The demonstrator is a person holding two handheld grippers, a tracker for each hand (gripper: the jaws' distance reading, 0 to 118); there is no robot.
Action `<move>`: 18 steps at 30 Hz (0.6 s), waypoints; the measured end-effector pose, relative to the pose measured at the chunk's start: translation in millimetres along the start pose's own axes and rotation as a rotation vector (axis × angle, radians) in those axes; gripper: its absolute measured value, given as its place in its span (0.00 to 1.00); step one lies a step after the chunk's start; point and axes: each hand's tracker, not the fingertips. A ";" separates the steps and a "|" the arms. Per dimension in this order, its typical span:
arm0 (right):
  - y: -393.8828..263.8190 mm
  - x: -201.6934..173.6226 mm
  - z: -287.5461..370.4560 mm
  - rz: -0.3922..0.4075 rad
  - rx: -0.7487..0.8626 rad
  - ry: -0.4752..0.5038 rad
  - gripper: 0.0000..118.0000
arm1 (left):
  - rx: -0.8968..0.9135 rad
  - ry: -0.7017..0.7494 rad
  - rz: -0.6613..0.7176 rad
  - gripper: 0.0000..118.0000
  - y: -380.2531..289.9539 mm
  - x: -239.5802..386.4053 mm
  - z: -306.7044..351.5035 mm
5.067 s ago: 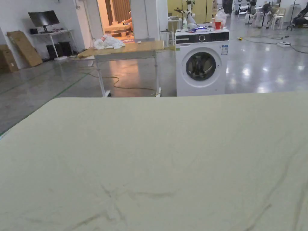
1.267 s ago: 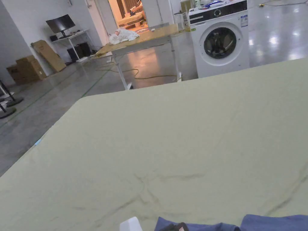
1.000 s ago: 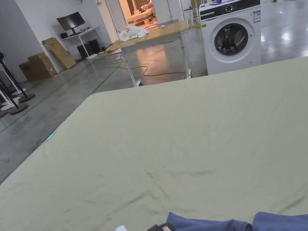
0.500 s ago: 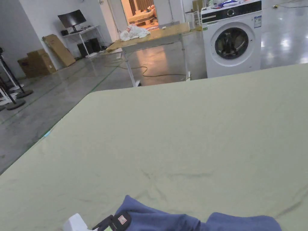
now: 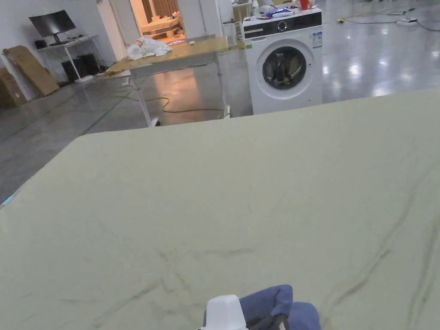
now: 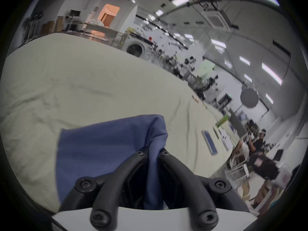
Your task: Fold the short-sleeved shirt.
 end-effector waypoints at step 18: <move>-18.2 9.4 -2.7 -0.088 -0.056 -0.019 0.00 | -0.158 -0.082 0.126 0.03 -28.5 -19.8 -65.5</move>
